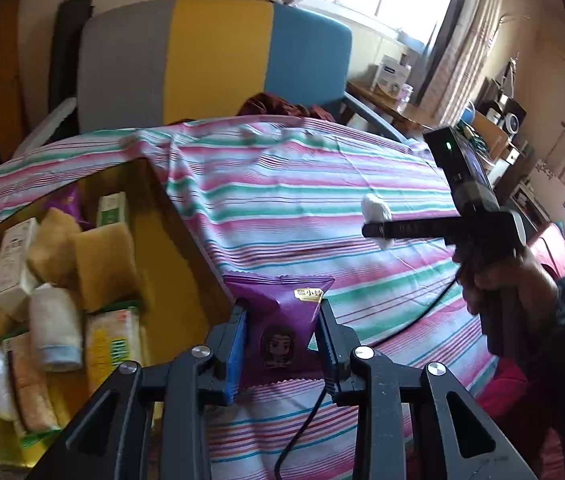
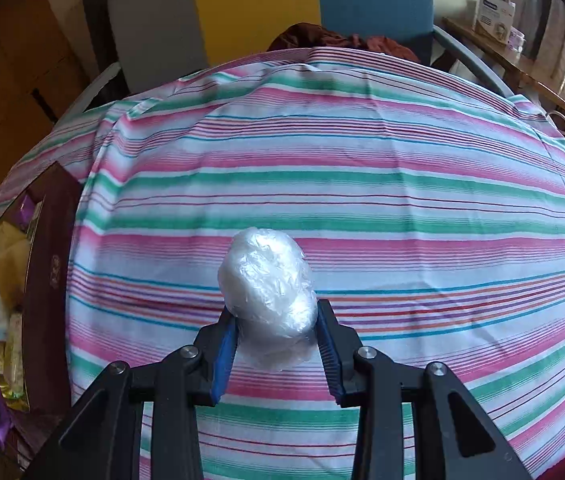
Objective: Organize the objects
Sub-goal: 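Carry the purple packet into the gold tray and open the left tool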
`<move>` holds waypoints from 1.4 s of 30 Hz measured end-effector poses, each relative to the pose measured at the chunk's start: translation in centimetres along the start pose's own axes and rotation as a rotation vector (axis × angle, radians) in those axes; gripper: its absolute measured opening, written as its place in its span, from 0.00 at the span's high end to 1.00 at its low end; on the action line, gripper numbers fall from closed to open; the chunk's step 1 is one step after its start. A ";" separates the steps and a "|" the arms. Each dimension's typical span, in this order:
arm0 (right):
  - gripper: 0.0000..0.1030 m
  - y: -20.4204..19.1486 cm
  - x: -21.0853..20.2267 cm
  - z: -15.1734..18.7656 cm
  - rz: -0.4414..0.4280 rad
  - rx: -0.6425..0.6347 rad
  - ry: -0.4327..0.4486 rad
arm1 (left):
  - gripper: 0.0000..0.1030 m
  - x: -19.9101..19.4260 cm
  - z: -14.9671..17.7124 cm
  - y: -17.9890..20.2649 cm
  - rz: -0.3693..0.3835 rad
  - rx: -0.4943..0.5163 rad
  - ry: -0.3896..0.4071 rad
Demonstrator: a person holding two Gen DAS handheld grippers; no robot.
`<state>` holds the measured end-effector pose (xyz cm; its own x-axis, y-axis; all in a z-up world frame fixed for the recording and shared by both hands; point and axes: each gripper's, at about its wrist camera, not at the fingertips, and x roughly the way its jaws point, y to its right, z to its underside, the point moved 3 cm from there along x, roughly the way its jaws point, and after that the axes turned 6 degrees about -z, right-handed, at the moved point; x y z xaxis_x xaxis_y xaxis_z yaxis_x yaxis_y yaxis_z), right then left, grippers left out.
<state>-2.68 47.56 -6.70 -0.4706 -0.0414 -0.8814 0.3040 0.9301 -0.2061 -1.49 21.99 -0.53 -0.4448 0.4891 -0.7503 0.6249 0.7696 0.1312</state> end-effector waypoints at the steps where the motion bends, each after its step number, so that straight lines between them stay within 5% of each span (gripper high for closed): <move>1: 0.64 -0.3 0.3 0.4 0.006 -0.009 -0.005 | 0.68 -0.4 0.1 -0.6 -0.015 -0.010 0.006; 13: 0.64 -0.2 1.9 1.6 0.055 -0.030 -0.018 | 0.68 -2.4 2.0 -5.9 -0.171 -0.105 0.032; 23: 0.64 0.0 2.1 1.5 0.044 -0.021 -0.022 | 0.68 -2.9 3.0 -8.3 -0.221 -0.151 0.027; 42: 0.64 -0.5 2.1 1.5 0.062 -0.045 -0.031 | 0.68 -3.4 4.4 -15.0 -0.123 -0.364 -0.011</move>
<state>-2.59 46.48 -9.11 -0.4259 0.0057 -0.9047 0.2941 0.9466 -0.1325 -6.54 7.03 -2.76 -0.4943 0.3808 -0.7814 0.2978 0.9187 0.2594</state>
